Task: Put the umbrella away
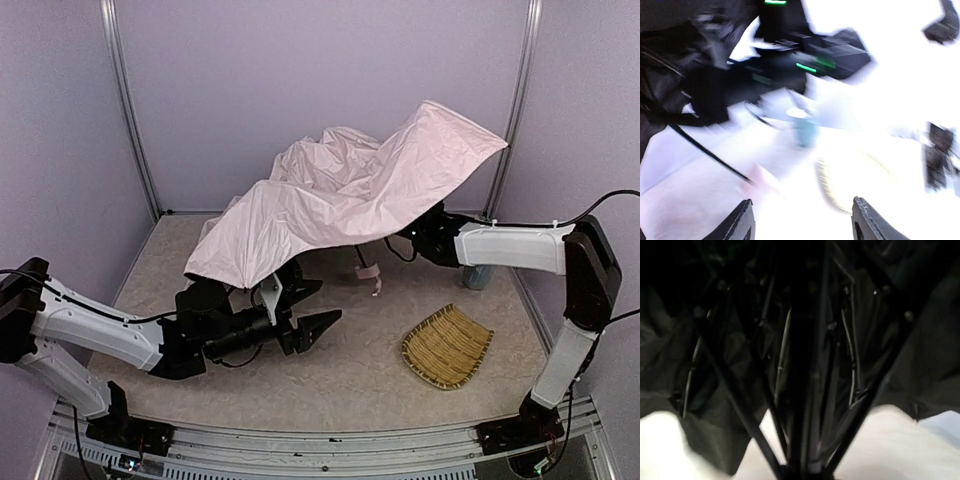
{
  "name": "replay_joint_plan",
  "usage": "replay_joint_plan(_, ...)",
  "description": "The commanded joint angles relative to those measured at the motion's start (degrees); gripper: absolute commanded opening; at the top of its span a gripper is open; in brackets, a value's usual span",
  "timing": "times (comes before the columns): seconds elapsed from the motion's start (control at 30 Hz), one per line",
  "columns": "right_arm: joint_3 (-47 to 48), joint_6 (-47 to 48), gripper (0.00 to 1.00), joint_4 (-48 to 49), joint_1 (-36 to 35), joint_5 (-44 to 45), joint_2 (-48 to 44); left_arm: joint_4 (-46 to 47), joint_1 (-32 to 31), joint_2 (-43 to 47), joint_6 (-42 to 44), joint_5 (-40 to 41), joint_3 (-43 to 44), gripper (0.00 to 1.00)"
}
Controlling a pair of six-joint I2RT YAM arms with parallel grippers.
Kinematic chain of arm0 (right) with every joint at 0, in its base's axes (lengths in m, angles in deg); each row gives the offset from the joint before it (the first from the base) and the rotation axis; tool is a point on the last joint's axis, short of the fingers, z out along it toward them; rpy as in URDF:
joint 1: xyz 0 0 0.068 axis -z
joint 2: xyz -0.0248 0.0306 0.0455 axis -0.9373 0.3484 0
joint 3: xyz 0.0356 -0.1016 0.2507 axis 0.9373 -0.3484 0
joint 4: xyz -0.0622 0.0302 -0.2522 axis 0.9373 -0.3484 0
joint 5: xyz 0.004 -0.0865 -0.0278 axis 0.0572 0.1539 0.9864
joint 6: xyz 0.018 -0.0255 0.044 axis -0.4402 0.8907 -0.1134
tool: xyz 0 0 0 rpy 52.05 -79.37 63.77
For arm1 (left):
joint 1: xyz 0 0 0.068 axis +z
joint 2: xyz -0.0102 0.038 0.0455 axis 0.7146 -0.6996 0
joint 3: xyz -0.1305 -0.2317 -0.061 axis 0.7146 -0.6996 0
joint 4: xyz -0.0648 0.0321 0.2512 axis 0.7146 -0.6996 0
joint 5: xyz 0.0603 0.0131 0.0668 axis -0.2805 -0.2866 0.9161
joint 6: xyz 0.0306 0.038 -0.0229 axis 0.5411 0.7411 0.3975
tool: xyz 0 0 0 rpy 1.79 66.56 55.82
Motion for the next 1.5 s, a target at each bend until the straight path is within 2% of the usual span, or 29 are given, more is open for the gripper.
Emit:
replay_joint_plan(0.0,0.1,2.6,0.00,-0.5,6.1,-0.3,-7.8,-4.2,-1.8,3.3,3.0,-7.1,-3.9,0.67)
replay_joint_plan(0.27,3.7,9.5,0.00,-11.4,13.9,-7.2,-13.2,-9.7,-2.7,7.2,2.1,-10.4,-7.1,0.71)
replay_joint_plan(0.4,8.9,12.1,0.00,-16.7,18.5,-11.8,-13.1,-15.3,-4.1,9.3,2.9,-15.9,-6.7,0.70)
replay_joint_plan(0.57,14.0,16.9,0.00,-23.7,22.2,-16.2,-12.9,-22.2,-4.0,17.8,4.1,-19.4,-9.3,0.70)
replay_joint_plan(0.73,18.8,19.9,0.00,-30.6,26.0,-26.6,-12.4,-22.0,0.4,29.6,3.9,-22.2,-15.0,0.71)
replay_joint_plan(0.87,21.7,23.0,0.00,-36.7,26.4,-34.8,-12.0,-16.0,6.1,34.8,0.4,-18.8,-18.4,0.71)
replay_joint_plan(0.97,20.7,22.6,0.00,-36.2,26.2,-39.8,-12.9,-13.1,7.5,31.0,-0.8,-13.8,-17.3,0.75)
replay_joint_plan(1.1,20.4,23.2,0.00,-36.3,24.7,-42.9,-14.3,-10.0,7.5,22.6,-1.5,-12.8,-13.9,0.76)
replay_joint_plan(1.2,21.3,24.4,0.00,-37.6,23.4,-43.3,-14.6,-3.8,7.2,17.1,-2.7,-18.2,-12.1,0.73)
replay_joint_plan(1.3,22.3,24.6,0.00,-37.6,22.2,-42.0,-14.4,-2.3,4.2,12.7,-2.2,-24.4,-8.9,0.70)
replay_joint_plan(1.4,24.1,25.8,0.00,-39.3,20.9,-41.2,-13.6,-1.8,-0.1,9.0,1.4,-25.7,-7.1,0.71)
replay_joint_plan(1.47,24.9,26.7,0.00,-40.3,20.0,-40.4,-13.3,-1.1,-0.6,6.7,1.6,-24.7,-6.0,0.71)
